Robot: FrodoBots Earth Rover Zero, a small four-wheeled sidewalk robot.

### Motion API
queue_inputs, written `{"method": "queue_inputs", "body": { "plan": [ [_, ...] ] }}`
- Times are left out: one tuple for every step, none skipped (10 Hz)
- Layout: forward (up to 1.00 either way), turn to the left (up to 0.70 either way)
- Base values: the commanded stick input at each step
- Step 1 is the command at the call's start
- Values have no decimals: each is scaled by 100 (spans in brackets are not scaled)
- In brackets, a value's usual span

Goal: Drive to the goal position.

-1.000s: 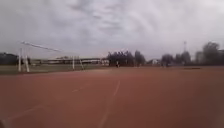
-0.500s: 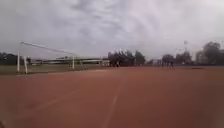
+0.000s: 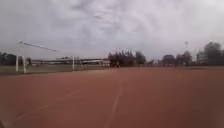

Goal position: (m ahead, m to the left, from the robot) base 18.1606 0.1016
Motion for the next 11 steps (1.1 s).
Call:
{"method": "queue_inputs", "body": {
  "plan": [
    [46,0],
    [46,0],
    [46,0],
    [46,0],
    [46,0],
    [46,0],
    [46,0],
    [46,0],
    [46,0],
    [46,0],
    [46,0]
  ]
}}
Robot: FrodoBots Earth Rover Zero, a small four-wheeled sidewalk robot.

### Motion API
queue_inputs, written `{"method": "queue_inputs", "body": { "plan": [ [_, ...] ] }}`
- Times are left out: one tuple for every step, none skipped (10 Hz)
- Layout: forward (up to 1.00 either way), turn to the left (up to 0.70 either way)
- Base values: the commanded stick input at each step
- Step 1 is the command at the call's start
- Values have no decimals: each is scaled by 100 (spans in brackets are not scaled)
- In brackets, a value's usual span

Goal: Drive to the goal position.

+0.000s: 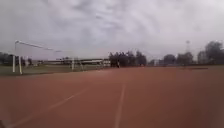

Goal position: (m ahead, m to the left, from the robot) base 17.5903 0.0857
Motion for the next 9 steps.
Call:
{"method": "queue_inputs", "body": {
  "plan": [
    [46,0],
    [46,0],
    [46,0],
    [46,0],
    [46,0],
    [46,0],
    [46,0],
    [46,0],
    [46,0]
  ]
}}
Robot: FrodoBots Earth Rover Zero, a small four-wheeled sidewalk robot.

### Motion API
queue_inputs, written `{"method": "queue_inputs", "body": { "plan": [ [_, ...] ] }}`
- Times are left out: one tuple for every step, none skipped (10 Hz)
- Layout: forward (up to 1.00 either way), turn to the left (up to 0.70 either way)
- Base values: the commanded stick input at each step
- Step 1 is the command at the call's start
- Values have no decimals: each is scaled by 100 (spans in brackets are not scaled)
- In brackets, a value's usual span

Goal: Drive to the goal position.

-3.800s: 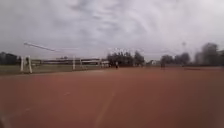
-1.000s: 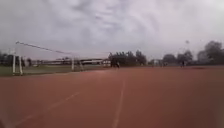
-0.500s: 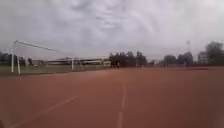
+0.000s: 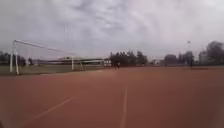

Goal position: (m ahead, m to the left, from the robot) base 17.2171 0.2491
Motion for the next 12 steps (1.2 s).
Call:
{"method": "queue_inputs", "body": {
  "plan": [
    [46,0],
    [46,0],
    [46,0],
    [46,0],
    [46,0],
    [46,0],
    [46,0],
    [46,0],
    [46,0],
    [46,0],
    [46,0],
    [46,0]
  ]
}}
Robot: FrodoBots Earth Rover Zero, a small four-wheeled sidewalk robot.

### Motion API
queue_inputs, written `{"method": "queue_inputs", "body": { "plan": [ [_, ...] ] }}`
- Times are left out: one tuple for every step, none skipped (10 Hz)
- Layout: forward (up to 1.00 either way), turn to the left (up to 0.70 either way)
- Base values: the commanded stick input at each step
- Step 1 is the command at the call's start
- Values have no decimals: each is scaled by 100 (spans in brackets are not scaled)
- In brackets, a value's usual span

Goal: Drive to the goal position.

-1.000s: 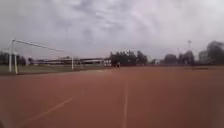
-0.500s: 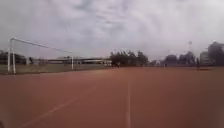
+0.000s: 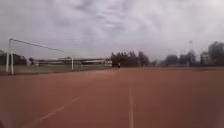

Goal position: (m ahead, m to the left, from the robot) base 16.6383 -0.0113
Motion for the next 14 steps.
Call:
{"method": "queue_inputs", "body": {
  "plan": [
    [46,0],
    [47,0],
    [48,0],
    [48,0],
    [48,0],
    [48,0],
    [48,0],
    [48,0],
    [48,0],
    [48,0],
    [40,0],
    [29,0],
    [19,0],
    [11,0]
  ]
}}
